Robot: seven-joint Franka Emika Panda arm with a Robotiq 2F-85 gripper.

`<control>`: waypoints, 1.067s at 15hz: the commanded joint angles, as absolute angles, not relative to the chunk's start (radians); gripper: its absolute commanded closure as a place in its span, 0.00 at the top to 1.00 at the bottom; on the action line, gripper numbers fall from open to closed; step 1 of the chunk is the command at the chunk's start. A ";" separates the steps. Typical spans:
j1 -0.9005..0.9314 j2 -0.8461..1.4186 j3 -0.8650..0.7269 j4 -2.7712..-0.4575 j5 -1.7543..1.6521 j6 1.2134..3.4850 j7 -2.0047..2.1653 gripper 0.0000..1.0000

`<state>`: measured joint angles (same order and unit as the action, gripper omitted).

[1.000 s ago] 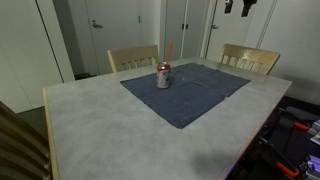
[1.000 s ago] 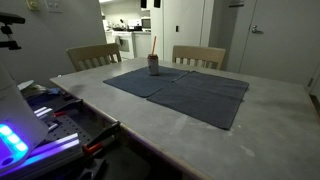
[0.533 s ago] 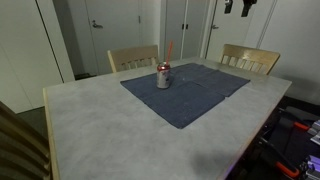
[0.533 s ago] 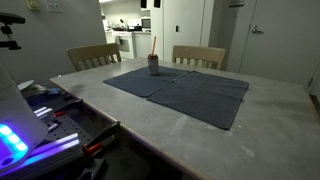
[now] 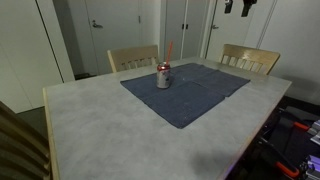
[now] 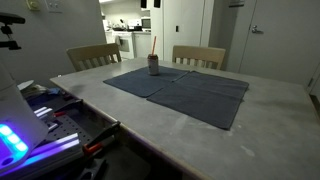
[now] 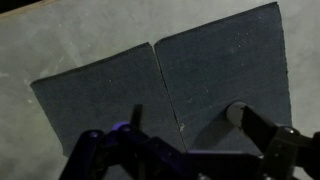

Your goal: Remove the straw from the can and put it on the table

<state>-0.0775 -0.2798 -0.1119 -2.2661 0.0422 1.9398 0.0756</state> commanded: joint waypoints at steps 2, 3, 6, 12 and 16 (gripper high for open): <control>-0.084 -0.273 -0.105 -2.261 0.056 1.940 0.073 1.00; -0.083 -0.264 -0.098 -2.256 0.046 1.942 0.085 1.00; -0.072 -0.252 -0.074 -2.240 0.035 1.954 0.102 1.00; -0.050 -0.145 0.004 -2.091 -0.034 1.954 0.226 1.00; -0.040 -0.076 0.013 -2.000 -0.111 1.947 0.241 1.00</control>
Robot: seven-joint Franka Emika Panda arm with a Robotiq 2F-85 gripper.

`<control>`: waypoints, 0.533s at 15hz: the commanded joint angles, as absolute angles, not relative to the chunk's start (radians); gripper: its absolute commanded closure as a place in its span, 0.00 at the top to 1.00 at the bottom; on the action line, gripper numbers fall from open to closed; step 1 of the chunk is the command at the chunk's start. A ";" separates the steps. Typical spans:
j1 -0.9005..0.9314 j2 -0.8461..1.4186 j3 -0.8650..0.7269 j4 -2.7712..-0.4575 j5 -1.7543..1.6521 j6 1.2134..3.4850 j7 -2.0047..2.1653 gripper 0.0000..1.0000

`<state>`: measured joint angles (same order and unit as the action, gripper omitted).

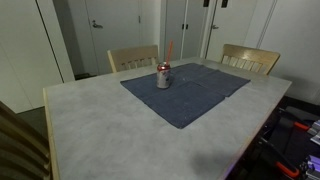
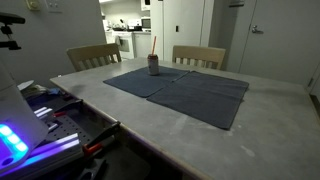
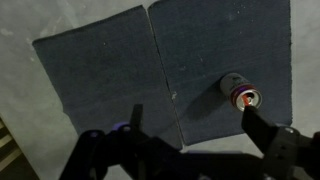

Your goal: Remove the straw from the can and put it on the table

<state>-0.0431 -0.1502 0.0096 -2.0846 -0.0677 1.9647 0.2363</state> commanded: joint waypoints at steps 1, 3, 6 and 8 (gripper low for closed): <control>-0.039 -0.056 0.011 -1.978 -0.127 1.945 0.236 1.00; -0.038 -0.016 0.005 -1.928 -0.153 1.939 0.222 1.00; -0.033 0.042 0.003 -1.853 -0.178 1.924 0.196 1.00; -0.028 0.090 0.003 -1.791 -0.182 1.910 0.163 1.00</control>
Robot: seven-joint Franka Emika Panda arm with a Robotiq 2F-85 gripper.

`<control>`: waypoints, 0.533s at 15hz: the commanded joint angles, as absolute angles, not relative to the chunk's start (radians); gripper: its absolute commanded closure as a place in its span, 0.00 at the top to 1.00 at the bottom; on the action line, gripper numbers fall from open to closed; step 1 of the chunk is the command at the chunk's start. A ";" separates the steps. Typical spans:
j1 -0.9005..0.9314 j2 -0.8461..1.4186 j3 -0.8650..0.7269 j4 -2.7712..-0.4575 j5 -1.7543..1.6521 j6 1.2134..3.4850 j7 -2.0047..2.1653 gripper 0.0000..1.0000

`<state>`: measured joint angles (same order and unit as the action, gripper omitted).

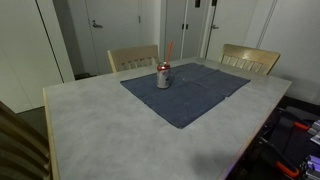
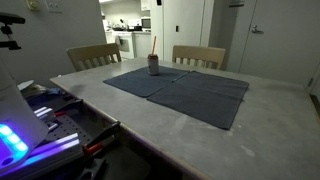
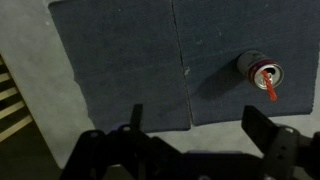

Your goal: Remove the straw from the can and put it on the table

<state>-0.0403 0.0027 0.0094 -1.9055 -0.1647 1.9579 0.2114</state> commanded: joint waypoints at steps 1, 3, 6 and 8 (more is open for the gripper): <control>-0.025 0.120 0.003 -1.751 -0.172 1.894 0.142 1.00; -0.022 0.172 0.004 -1.680 -0.141 1.850 0.103 1.00; -0.025 0.240 0.009 -1.596 -0.057 1.806 0.015 1.00; -0.024 0.288 0.016 -1.546 -0.002 1.794 -0.037 1.00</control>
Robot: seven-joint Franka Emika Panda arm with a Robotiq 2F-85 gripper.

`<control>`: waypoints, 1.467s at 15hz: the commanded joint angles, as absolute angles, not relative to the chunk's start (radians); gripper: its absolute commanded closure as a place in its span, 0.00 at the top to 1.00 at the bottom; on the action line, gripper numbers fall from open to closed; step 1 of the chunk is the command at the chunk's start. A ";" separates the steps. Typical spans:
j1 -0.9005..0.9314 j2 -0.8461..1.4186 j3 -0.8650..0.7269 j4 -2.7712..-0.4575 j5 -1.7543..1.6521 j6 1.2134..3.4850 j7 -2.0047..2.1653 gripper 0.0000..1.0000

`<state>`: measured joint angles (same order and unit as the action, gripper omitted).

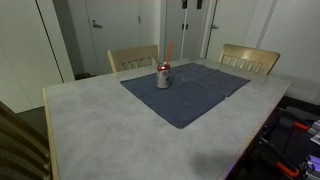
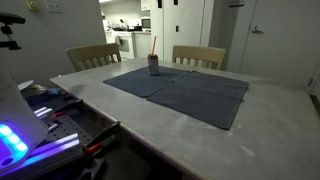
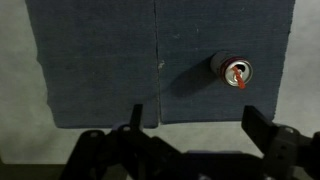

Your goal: Remove the straw from the can and put it on the table

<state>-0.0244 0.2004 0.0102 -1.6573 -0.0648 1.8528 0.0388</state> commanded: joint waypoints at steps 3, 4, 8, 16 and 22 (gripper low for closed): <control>-0.021 0.341 0.026 -1.503 0.050 1.796 -0.068 1.00; -0.020 0.357 0.028 -1.494 0.058 1.799 -0.067 1.00; -0.018 0.409 0.037 -1.485 0.100 1.840 -0.067 1.00; -0.022 0.529 0.047 -1.418 0.171 1.820 -0.057 1.00; -0.026 0.605 0.055 -1.361 0.217 1.792 -0.042 1.00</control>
<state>-0.0120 0.5592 0.0414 -1.4196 0.1821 1.8382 -0.0410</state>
